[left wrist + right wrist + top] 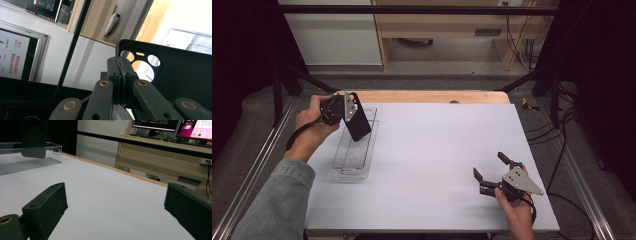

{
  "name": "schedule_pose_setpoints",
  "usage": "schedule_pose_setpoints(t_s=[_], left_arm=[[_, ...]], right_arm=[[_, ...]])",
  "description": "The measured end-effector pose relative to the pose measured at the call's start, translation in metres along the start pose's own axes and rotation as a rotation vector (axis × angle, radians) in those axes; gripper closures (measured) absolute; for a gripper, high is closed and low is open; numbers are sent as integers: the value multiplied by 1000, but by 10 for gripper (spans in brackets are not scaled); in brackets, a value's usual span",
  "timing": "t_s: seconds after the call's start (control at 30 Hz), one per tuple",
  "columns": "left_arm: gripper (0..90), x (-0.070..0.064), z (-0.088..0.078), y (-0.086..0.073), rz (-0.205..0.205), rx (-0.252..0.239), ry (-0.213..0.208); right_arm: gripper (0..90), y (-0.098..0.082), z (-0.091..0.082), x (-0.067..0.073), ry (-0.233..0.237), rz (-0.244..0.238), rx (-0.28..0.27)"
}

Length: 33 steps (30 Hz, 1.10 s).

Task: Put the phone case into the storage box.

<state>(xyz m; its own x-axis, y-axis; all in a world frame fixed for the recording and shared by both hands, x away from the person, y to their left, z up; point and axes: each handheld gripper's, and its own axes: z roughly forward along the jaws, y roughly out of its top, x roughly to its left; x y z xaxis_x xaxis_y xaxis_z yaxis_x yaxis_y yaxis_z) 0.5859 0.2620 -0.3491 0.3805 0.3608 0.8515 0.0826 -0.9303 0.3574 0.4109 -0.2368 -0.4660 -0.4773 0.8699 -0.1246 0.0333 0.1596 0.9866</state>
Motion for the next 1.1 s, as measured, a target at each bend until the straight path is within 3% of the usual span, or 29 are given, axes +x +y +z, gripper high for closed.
schedule_pose_setpoints(t_s=[0.77, 1.1], left_arm=[[884, -6, 38, 4, 22, 0, -11], [884, -4, 42, 7, 29, -6, -4]], right_arm=[[50, -2, 2, 0, 1, -5, 9], [50, -3, 1, 0, -1, -5, 13]])
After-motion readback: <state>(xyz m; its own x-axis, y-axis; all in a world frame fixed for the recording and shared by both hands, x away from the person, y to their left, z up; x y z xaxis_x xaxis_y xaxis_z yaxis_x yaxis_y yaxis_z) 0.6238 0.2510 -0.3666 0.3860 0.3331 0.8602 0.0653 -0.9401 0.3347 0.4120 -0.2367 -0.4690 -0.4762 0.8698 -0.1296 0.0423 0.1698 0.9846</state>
